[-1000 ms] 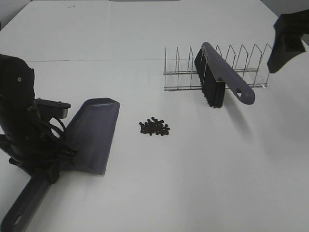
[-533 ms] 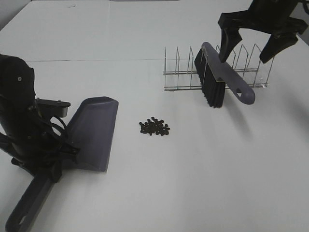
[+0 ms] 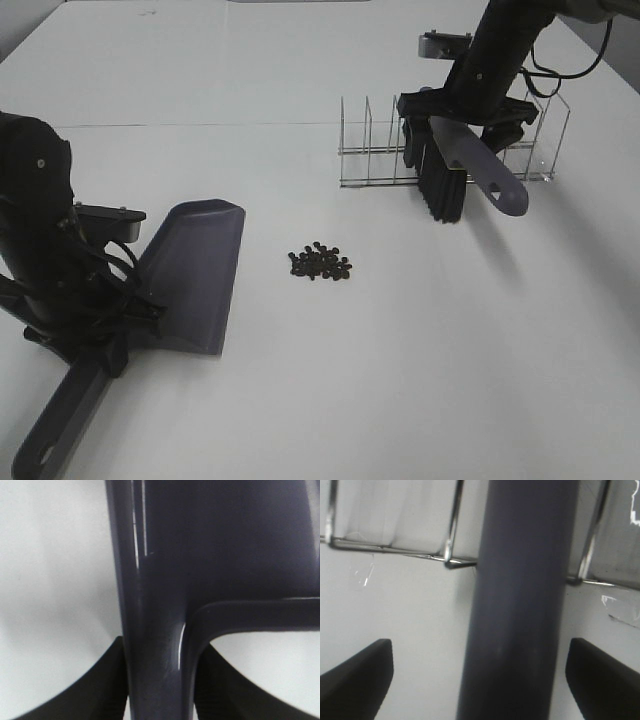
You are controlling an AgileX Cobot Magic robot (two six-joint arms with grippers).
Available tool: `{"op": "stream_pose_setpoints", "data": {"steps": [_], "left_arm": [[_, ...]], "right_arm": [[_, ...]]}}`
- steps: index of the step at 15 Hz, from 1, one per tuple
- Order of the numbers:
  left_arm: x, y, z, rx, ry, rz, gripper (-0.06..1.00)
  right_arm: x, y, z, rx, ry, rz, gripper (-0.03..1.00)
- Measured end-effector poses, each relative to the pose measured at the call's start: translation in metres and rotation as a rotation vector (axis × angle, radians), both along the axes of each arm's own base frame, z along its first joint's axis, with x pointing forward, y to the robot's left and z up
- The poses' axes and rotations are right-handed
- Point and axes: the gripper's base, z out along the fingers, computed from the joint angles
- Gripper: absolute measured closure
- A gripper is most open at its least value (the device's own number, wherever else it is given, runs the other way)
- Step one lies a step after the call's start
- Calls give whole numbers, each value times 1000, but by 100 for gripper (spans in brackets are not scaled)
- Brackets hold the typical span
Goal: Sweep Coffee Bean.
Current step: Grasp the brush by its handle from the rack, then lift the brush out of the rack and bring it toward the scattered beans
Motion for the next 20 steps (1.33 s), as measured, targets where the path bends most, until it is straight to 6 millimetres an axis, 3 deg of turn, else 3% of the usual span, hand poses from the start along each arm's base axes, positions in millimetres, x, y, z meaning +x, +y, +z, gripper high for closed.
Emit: {"op": "stream_pose_setpoints", "data": {"steps": [1,5,7,9,15,20], "left_arm": [[0,0,0,0,0,0,61],[0,0,0,0,0,0,61],[0,0,0,0,0,0,61],[0,0,0,0,-1,0,61],[0,0,0,-1,-3,1,61],[0,0,0,-1,-3,1,61]], "right_arm": [[0,1,-8,5,17,-1,14],[2,2,-10,12,13,5,17],[2,2,-10,12,13,7,28],[2,1,-10,9,12,10,47],[2,-1,-8,-22,6,13,47],[-3,0,8,6,-7,-5,47]]}}
